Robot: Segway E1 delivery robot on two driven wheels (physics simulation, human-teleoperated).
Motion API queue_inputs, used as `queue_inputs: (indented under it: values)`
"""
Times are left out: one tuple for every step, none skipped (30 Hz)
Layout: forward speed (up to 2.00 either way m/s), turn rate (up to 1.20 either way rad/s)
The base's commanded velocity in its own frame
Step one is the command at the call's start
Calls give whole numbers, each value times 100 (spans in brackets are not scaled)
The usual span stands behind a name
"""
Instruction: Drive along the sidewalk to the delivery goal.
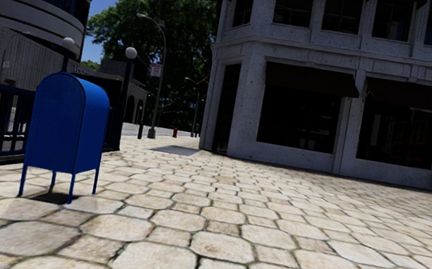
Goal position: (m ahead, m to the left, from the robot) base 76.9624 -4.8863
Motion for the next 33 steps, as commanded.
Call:
queue_inputs:
  values:
    - [200, 0]
    - [200, 0]
    - [200, 0]
    - [200, 0]
    - [200, 0]
    - [200, 0]
    - [200, 0]
    - [200, 0]
    - [200, 0]
    - [200, 0]
    - [200, 0]
    - [200, 0]
    - [200, 0]
    - [200, 0]
    - [200, 0]
    - [200, 0]
    - [200, 0]
    - [200, 0]
    - [200, 0]
    - [200, 0]
    - [200, 0]
    - [200, 0]
    - [200, 0]
    - [200, 0]
    - [200, 0]
    - [200, 0]
    - [200, 0]
    - [200, 0]
    - [200, 0]
    - [200, 0]
    - [200, 0]
    - [200, 0]
    - [200, 0]
